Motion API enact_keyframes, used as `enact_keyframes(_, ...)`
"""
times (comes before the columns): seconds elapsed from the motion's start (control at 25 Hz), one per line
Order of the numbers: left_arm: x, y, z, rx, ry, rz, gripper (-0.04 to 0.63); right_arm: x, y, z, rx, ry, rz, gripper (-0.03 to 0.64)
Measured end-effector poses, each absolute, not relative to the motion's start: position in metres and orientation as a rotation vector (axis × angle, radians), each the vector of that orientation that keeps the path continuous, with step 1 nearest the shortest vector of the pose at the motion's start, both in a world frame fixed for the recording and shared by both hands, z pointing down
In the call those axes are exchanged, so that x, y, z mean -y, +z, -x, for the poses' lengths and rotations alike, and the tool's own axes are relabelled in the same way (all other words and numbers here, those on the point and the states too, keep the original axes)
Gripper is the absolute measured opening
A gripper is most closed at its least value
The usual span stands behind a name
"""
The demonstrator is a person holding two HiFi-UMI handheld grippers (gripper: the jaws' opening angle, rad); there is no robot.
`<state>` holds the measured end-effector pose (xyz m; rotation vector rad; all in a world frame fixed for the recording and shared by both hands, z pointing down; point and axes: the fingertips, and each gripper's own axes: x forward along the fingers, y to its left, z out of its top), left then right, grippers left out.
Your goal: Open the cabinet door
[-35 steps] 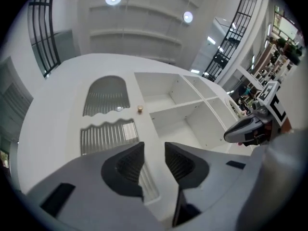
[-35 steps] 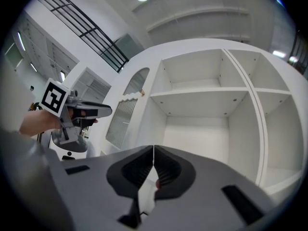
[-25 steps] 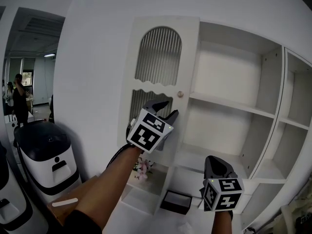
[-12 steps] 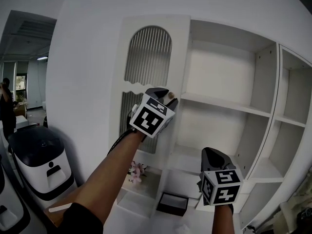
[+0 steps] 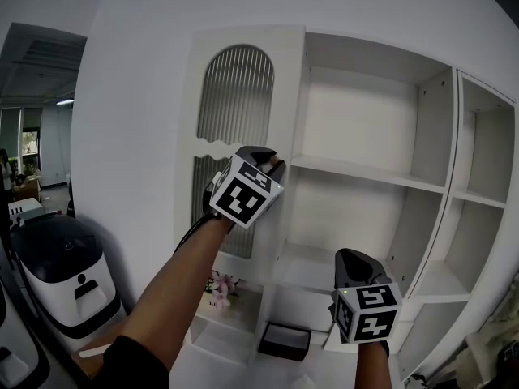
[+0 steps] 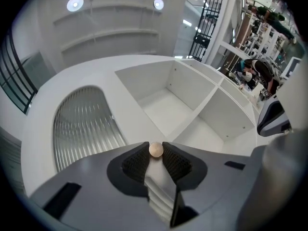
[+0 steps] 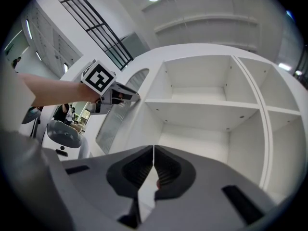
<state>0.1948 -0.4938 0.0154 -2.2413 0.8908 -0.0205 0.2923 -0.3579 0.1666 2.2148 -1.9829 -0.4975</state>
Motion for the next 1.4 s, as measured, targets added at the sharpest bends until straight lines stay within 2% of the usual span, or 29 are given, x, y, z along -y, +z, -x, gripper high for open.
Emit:
enact_keyframes(0.8,0.428,0.017,-0.125,-0.927,-0.021,2.223,0.080,0.313,0.186,-0.269,2.094,-0.490,-2.040,0.021)
enact_keyframes(1.4,0.382,0.017,-0.036,-0.610,0.035,2.149,0.078,0.321,0.186,-0.196,2.101,-0.503,-2.095,0.021)
